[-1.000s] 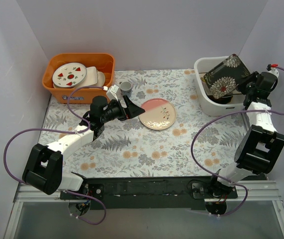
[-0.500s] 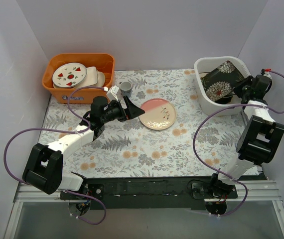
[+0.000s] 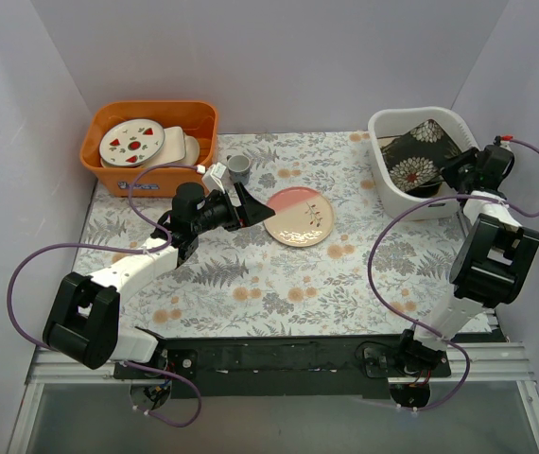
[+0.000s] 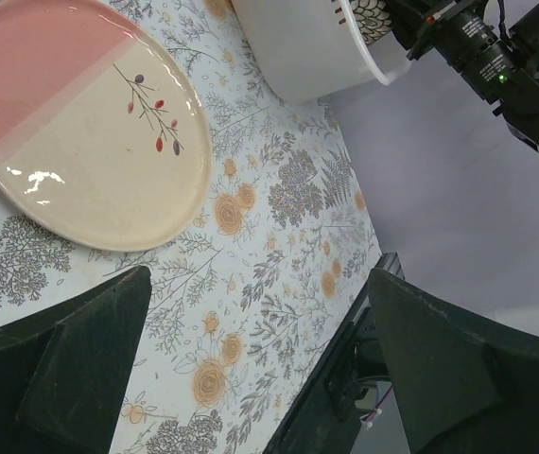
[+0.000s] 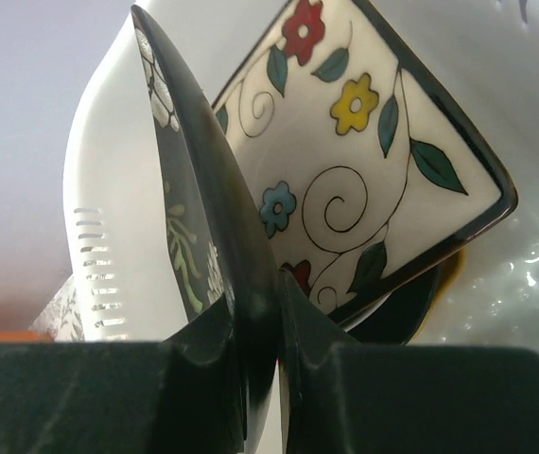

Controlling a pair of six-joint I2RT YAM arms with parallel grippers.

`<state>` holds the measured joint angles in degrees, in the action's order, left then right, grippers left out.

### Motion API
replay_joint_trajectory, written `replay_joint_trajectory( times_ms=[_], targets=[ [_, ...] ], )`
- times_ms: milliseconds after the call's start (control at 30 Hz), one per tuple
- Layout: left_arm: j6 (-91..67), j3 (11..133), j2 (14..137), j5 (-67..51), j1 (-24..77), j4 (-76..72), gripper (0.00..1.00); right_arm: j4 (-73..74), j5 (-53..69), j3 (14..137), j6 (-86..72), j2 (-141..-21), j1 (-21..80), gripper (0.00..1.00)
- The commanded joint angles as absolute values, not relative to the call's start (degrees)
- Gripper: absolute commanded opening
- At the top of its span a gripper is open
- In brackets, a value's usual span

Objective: Place the plates into the plastic bin on the countertop
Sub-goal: Place the plate in the plastic bin.

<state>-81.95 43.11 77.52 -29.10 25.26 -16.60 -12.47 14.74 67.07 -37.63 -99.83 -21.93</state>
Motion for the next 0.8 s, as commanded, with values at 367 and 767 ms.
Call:
replay_joint_trajectory(
  times_ms=[367,767],
  targets=[
    [-80.5,43.1,75.4,-28.0,25.3,-15.7,0.98,-12.1,20.2,65.7,-36.9,-104.7,-23.4,0.36],
    [-80.1,42.8,77.7,-27.9,25.3,-16.1,0.98,-14.3,22.8,60.3,-38.6,-103.1,-26.5,0.58]
  ],
)
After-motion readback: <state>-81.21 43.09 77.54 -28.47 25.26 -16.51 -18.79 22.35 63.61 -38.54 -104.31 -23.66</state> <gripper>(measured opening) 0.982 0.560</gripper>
